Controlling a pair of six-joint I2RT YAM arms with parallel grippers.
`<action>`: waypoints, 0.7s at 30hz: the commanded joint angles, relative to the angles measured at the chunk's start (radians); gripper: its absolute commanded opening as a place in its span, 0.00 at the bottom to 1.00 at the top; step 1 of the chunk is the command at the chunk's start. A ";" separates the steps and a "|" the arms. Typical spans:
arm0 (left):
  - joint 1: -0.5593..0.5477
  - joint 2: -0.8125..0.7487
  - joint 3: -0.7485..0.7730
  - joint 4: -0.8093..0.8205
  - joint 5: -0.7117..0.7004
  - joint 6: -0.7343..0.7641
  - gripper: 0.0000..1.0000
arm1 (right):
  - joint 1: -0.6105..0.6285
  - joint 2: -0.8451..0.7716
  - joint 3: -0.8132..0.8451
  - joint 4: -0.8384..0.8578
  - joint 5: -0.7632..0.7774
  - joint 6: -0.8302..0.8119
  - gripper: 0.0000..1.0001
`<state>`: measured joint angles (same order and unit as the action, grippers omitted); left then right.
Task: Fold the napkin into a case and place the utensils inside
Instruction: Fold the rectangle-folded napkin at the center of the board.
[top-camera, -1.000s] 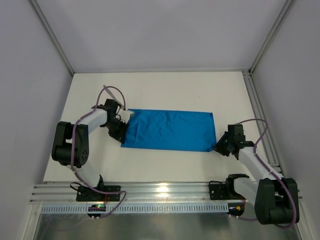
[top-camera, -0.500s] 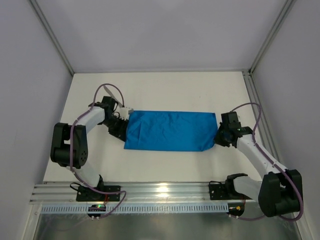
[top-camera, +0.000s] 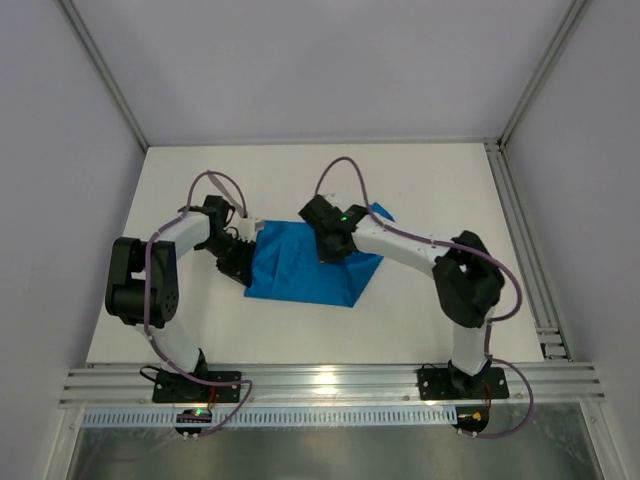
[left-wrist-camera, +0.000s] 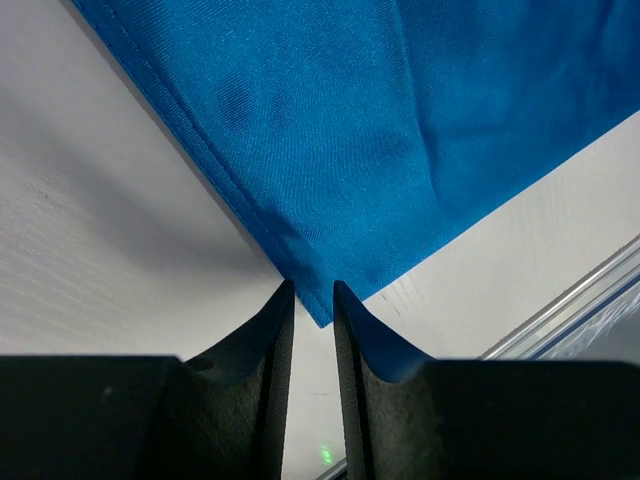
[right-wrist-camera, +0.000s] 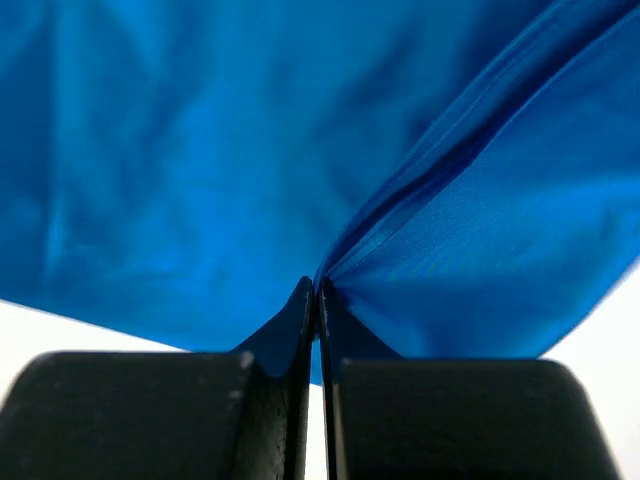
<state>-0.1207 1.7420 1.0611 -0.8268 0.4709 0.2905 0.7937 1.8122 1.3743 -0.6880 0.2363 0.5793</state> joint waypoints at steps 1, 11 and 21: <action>0.012 0.007 -0.010 0.009 0.003 -0.010 0.24 | 0.122 0.164 0.248 -0.021 0.017 -0.038 0.04; 0.043 0.051 -0.018 0.031 0.024 -0.002 0.18 | 0.262 0.357 0.437 0.122 -0.084 -0.064 0.04; 0.044 0.065 -0.016 0.031 0.034 -0.001 0.07 | 0.282 0.334 0.391 0.278 -0.144 -0.084 0.04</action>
<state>-0.0826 1.7889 1.0485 -0.8196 0.4934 0.2874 1.0695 2.1757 1.7653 -0.5098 0.1242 0.5079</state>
